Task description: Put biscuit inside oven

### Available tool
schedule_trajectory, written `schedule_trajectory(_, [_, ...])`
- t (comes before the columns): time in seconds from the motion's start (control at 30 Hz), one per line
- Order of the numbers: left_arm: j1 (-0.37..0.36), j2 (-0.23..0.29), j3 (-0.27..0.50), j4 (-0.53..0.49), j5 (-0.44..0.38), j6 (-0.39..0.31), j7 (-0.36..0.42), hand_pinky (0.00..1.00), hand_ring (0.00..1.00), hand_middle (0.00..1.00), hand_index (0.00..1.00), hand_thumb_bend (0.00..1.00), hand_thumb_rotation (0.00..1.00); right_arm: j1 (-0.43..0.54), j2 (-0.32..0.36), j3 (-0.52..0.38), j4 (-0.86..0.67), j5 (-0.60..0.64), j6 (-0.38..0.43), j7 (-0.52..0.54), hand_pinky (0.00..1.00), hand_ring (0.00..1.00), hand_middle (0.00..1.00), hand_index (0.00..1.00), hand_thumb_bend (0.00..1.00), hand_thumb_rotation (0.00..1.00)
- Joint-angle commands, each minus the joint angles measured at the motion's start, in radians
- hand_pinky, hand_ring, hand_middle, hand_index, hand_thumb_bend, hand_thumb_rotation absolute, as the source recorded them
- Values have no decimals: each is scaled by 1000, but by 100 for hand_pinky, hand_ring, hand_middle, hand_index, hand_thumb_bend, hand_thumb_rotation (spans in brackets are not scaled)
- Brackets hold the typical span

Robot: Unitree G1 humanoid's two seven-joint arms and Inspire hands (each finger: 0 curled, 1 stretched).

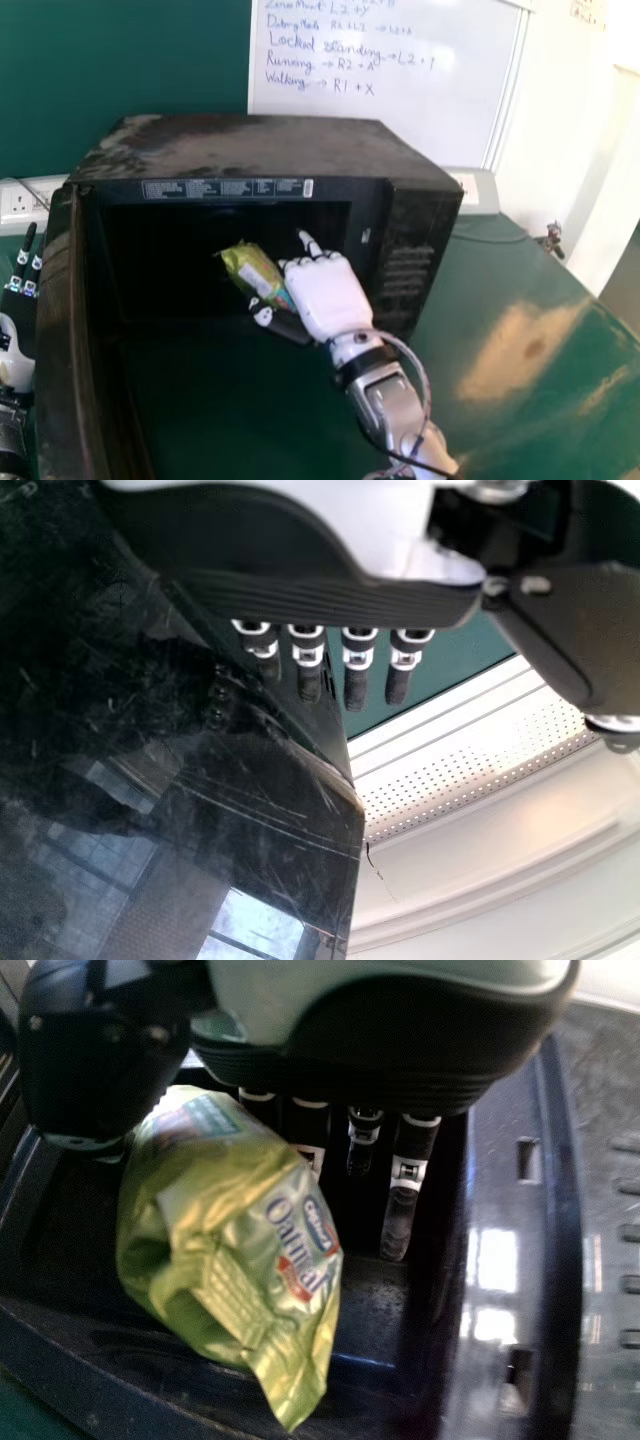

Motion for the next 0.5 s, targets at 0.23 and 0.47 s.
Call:
schedule_trajectory(0.23, [47,-56,7,65,1,7,-15,0,32,72,98,0,100,-119,30,34,133,51,-20,-44,59,55,47,52,53,0])
schedule_trajectory(0.47, [57,-63,5,41,2,14,7,0,31,71,98,8,100,-185,46,52,267,85,-36,-106,58,56,48,50,53,0])
